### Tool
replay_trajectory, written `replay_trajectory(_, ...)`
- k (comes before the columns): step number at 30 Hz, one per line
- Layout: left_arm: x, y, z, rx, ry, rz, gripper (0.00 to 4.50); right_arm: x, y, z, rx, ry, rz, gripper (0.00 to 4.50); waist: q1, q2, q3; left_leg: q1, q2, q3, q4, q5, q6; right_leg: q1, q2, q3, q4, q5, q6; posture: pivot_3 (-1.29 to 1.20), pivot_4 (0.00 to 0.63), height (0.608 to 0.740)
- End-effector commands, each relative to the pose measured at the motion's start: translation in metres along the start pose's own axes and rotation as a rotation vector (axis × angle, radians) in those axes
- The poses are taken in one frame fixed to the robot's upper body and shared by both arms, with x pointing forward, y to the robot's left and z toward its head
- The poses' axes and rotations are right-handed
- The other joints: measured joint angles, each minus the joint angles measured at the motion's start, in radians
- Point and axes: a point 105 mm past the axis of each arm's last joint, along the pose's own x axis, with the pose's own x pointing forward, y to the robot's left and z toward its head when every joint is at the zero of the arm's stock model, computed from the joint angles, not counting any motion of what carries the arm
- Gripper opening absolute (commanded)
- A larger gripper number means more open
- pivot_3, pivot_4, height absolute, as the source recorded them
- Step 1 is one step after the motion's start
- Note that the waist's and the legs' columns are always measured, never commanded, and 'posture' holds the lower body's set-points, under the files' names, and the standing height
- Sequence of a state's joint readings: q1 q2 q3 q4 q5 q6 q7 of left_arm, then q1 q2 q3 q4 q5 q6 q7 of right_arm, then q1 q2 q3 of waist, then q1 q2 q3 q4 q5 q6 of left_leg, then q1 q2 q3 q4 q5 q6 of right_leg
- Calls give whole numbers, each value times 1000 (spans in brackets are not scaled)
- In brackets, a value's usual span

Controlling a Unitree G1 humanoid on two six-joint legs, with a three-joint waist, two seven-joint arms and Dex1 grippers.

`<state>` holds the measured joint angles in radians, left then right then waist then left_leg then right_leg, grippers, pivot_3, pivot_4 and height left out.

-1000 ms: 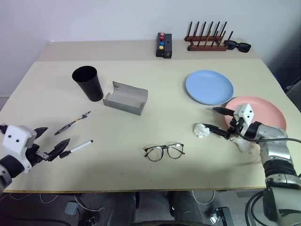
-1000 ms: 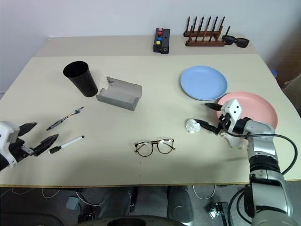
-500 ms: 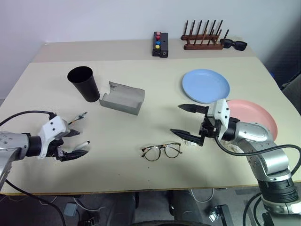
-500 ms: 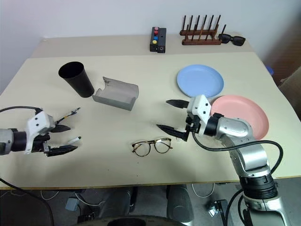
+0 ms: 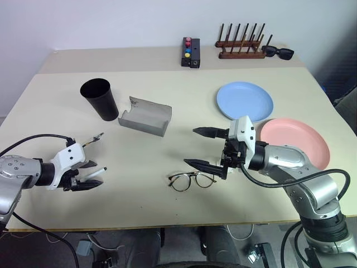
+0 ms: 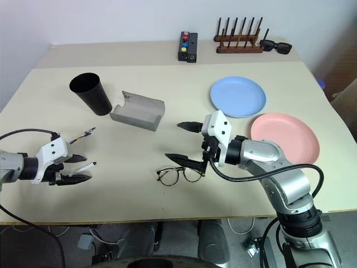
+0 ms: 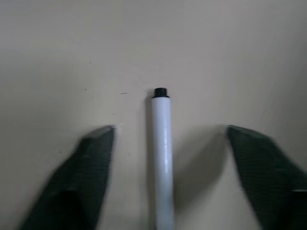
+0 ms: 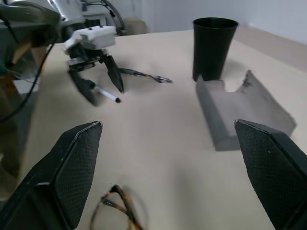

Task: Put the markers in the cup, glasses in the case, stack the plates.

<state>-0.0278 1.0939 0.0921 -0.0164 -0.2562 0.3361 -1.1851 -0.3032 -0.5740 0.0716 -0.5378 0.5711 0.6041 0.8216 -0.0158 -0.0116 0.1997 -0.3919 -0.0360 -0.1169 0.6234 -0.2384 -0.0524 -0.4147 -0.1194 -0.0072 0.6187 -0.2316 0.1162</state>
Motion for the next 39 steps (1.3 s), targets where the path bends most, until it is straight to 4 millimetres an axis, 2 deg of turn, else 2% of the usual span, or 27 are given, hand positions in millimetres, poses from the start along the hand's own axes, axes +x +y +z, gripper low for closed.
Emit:
replay_trajectory(1, 5, -9, -8, -10, 27, -37, 1540, 5, 8, 12, -27, -45, 38, 4500, -1, 0, 0, 0, 0, 0, 0, 0, 0, 0, 0, 0, 0, 0, 0, 0, 150, 739)
replay_trajectory(4, 5, -10, -9, -8, 30, -39, 31, 6, 9, 11, -18, -47, 46, 4500, 0, 0, 0, 0, 0, 0, -1, 0, 0, 0, 0, 0, 0, 0, 0, 0, 150, 739)
replay_trajectory(7, 3, -9, -9, -6, 28, -30, 31, 7, 8, 10, -14, -48, 48, 4500, -1, 0, 0, 1, 0, 0, -1, 0, 0, 0, 0, 0, 0, 0, 0, 0, 150, 739)
replay_trajectory(10, -4, 0, 5, -14, -64, 34, 31, 8, 6, 7, -8, -49, 49, 4500, 0, 0, 0, 1, 0, 0, -1, 0, 0, 0, 0, 0, 0, 0, 0, 0, 150, 739)
replay_trajectory(11, -8, 4, 14, -20, -118, 59, 31, 8, 6, 7, -7, -49, 49, 4500, 0, 0, 0, 1, 0, 0, -1, 0, 0, 0, 0, 0, 0, 0, 0, 0, 150, 739)
replay_trajectory(13, -22, 18, 45, -26, -299, 153, 31, 9, 6, 4, -6, -52, 48, 4500, 4, 0, 0, 0, 0, 0, -1, 0, 0, 0, 0, 0, 0, 0, 0, 0, 150, 739)
replay_trajectory(15, -32, 26, 61, -32, -400, 212, 31, 10, 6, 3, -6, -55, 47, 4500, 7, -4, 0, 0, 0, -1, 0, 0, 0, 0, 0, 0, 1, 0, 0, 0, 150, 739)
replay_trajectory(18, -73, 56, 113, 24, -706, 470, 31, 18, -1, 1, -41, -74, 15, 4500, 6, -4, 0, 0, 0, -1, 3, 0, 0, 1, 1, 0, 1, 3, 4, 0, 150, 739)
replay_trajectory(19, -85, 64, 124, 25, -782, 547, 31, 21, -3, 2, -52, -85, 5, 4500, 5, -4, -1, 0, 0, -1, 3, 0, 0, 1, 1, 0, 1, 4, 5, 0, 150, 739)
replay_trajectory(23, -113, 96, 151, 33, -934, 837, 31, 36, -10, 6, -83, -134, -27, 4500, -2, -4, -1, 1, 0, 0, 5, 0, 0, 3, 1, 1, 1, 7, 8, 0, 150, 739)
replay_trajectory(25, -119, 111, 160, 10, -989, 961, 31, 43, -13, 9, -93, -158, -40, 4500, -1, -5, -1, 1, 0, 0, 5, 1, -1, 2, 2, 1, 1, 8, 8, 0, 150, 739)
replay_trajectory(28, -115, 130, 170, 10, -1008, 1105, 31, 55, -18, 13, -113, -199, -72, 4500, 2, -5, -1, 1, 0, 0, 5, 1, -1, 2, 2, 1, 1, 8, 8, 0, 150, 739)
replay_trajectory(31, -104, 145, 171, -31, -1006, 1185, 31, 67, -27, 22, -131, -252, -127, 4500, 1, -5, -1, 1, -1, 0, 5, 1, -2, 3, 2, 1, 1, 9, 9, 0, 150, 739)
replay_trajectory(35, -79, 152, 172, -61, -1006, 1181, 31, 79, -34, 28, -143, -292, -178, 4500, -1, -5, -1, 1, -1, 0, 5, 2, -2, 2, 2, 1, 1, 9, 9, 0, 150, 739)
replay_trajectory(39, -63, 156, 166, -104, -1010, 1194, 31, 85, -28, 29, -138, -308, -162, 4500, -1, -5, -1, 1, -1, 0, 5, 2, -2, 2, 2, 1, 1, 9, 9, 0, 150, 739)
